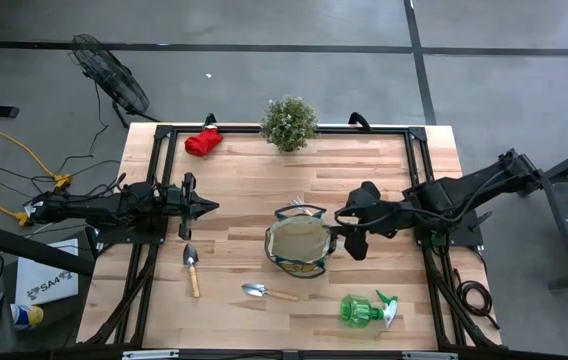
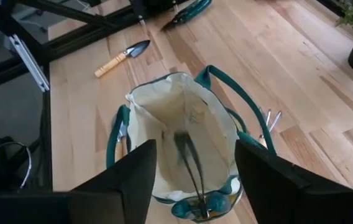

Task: Pick & Place Garden tools in Gardening bag
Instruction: Put the top green shear scissors into the brown gardening bag, then put the right brown trowel into the brown gardening bag

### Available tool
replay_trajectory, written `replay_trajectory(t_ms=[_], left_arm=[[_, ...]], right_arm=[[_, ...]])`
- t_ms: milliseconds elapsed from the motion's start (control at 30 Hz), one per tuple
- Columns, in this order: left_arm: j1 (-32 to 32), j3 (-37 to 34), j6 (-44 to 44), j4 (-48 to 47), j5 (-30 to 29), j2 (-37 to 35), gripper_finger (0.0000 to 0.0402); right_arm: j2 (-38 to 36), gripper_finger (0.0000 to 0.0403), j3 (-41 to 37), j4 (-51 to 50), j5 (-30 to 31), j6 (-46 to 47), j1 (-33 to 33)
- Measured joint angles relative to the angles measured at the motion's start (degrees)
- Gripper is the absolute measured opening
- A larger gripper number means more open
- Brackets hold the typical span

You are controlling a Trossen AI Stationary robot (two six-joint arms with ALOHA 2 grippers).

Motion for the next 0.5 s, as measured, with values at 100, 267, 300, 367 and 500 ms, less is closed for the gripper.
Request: replay_trajectory(t_ms=[100, 267, 300, 367, 500], left_arm=[[0.0, 0.0, 0.0, 0.0, 0.0, 0.0, 0.0], [0.0, 0.0, 0.0, 0.0, 0.0, 0.0, 0.0], [0.0, 0.0, 0.0, 0.0, 0.0, 0.0, 0.0], [0.0, 0.0, 0.0, 0.0, 0.1, 0.0, 0.0], [0.0, 0.0, 0.0, 0.0, 0.1, 0.0, 0.0]], right_arm=[[-0.9, 0.0211, 0.0, 0.0, 0.1, -0.1, 0.0], [-1.9, 0.0211, 0.0, 0.0, 1.4, -0.5, 0.0], [-2.0, 0.0211, 0.0, 0.0, 1.6, -0.5, 0.0], [-2.2, 0.0211, 0.0, 0.0, 1.6, -0.5, 0.2], [-2.2, 0.0211, 0.0, 0.0, 1.5, -0.6, 2.1]])
